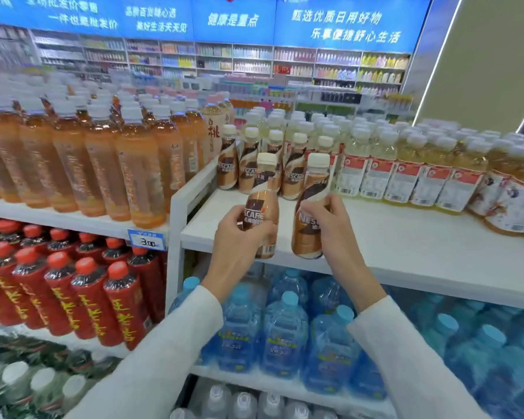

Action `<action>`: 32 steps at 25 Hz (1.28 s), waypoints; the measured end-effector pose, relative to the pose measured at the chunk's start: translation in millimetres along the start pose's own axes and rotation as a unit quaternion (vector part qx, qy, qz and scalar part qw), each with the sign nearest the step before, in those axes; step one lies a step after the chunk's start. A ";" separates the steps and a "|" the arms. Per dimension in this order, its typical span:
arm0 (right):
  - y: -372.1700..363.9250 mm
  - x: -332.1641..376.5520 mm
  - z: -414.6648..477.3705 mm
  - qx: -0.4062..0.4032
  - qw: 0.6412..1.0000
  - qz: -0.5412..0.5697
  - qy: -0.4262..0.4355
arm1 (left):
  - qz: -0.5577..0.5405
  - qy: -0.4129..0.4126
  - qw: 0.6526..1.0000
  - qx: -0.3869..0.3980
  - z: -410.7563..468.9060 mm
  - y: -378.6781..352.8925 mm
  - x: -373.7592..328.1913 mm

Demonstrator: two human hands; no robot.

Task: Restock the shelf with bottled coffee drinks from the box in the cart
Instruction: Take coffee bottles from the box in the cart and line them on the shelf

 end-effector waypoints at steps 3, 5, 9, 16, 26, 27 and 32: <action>4.2 -16.5 12.8 -0.023 0.999 -0.022 -0.002 | 0.027 -0.021 0.999 -0.002 27.9 -10.8 -1.3; 5.5 -27.4 15.5 -0.034 0.999 -0.030 0.003 | 0.043 -0.042 0.998 -0.003 38.9 -16.1 3.6; 7.8 -39.5 19.8 -0.046 0.998 -0.032 0.011 | 0.071 -0.062 0.996 0.005 48.1 -25.9 15.6; 13.6 -44.7 16.6 -0.004 0.998 -0.063 0.014 | 0.097 -0.075 0.992 0.005 50.6 -24.0 25.8; 24.2 -42.5 -7.8 -0.041 0.961 -0.272 0.016 | 0.123 -0.062 0.990 -0.024 38.9 -1.1 23.5; 24.0 -42.4 -7.7 -0.040 0.964 -0.261 0.017 | 0.129 -0.066 0.989 -0.036 37.6 -3.3 23.0; 19.0 -40.6 -12.9 -0.056 0.970 -0.231 0.042 | 0.114 -0.079 0.990 -0.038 33.1 -9.9 23.0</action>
Point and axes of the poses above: each hand's wrist, its own z-axis towards the middle knuckle, its own y-axis out of the back of the hand, x = y × z, the point moved 2 cm from there along z, towards the middle knuckle, and after that the axes turned 14 degrees about y, right-handed, at the moved point
